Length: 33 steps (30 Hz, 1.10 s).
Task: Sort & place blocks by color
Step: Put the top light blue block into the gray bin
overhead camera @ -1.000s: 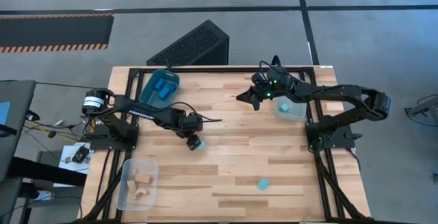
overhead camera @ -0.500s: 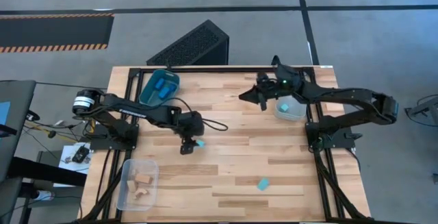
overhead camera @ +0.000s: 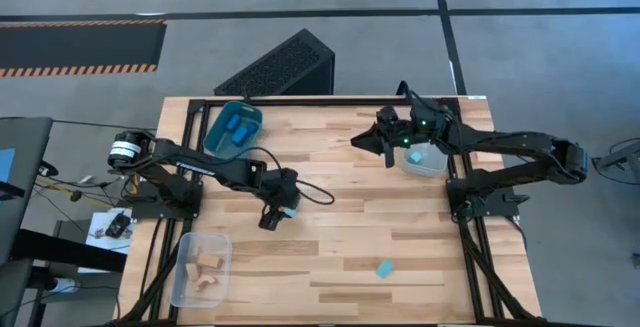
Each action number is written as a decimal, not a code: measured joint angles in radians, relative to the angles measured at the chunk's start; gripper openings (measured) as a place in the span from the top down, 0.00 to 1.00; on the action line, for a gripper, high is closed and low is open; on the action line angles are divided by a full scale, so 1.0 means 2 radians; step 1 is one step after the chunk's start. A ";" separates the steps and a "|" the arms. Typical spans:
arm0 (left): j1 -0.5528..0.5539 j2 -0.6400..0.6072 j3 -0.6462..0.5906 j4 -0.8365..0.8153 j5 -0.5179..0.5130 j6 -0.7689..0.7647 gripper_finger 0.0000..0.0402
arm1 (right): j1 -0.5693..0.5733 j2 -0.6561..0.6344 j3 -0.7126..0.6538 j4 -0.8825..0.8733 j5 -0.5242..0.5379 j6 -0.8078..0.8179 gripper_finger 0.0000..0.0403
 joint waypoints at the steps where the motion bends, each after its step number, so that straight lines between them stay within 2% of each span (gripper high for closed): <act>1: -0.001 0.000 0.000 -0.004 -0.007 -0.002 0.47 | 0.003 0.000 0.000 0.011 0.014 -0.005 0.77; 3: -0.001 -0.001 0.000 -0.010 -0.015 -0.024 0.47 | -0.004 0.001 0.011 0.036 0.051 -0.007 0.73; 5: 0.004 -0.010 0.000 -0.014 -0.016 -0.027 0.47 | -0.025 0.003 0.048 0.048 0.062 -0.006 0.70; 10: 0.010 -0.037 0.001 -0.034 -0.017 -0.016 0.49 | -0.044 0.040 0.159 -0.029 -0.009 -0.023 0.68; 13: 0.010 -0.065 0.001 -0.093 -0.016 0.002 0.53 | -0.028 0.051 0.207 0.013 -0.024 -0.033 0.71; 15: 0.011 -0.084 -0.003 -0.119 -0.016 0.013 0.55 | -0.026 0.051 0.236 0.040 -0.052 -0.028 0.72; 19: 0.024 -0.118 -0.026 -0.105 -0.015 0.010 0.58 | -0.008 0.045 0.259 -0.018 -0.063 -0.034 0.75; 21: 0.028 -0.126 -0.046 -0.058 -0.012 0.000 0.58 | 0.006 0.038 0.250 -0.082 -0.036 -0.052 0.76; 23: 0.029 -0.127 -0.071 -0.001 -0.003 -0.013 0.57 | 0.025 0.034 0.233 -0.135 0.015 -0.067 0.77; 25: 0.027 -0.127 -0.100 0.045 0.011 -0.025 0.54 | 0.046 0.035 0.205 -0.140 0.051 -0.055 0.77; 28: 0.024 -0.122 -0.137 0.106 0.004 -0.033 0.48 | 0.073 0.036 0.163 -0.124 0.080 -0.010 0.77; 33: 0.032 -0.121 -0.169 0.190 -0.005 -0.014 0.37 | 0.137 0.041 0.112 -0.112 0.186 0.046 0.77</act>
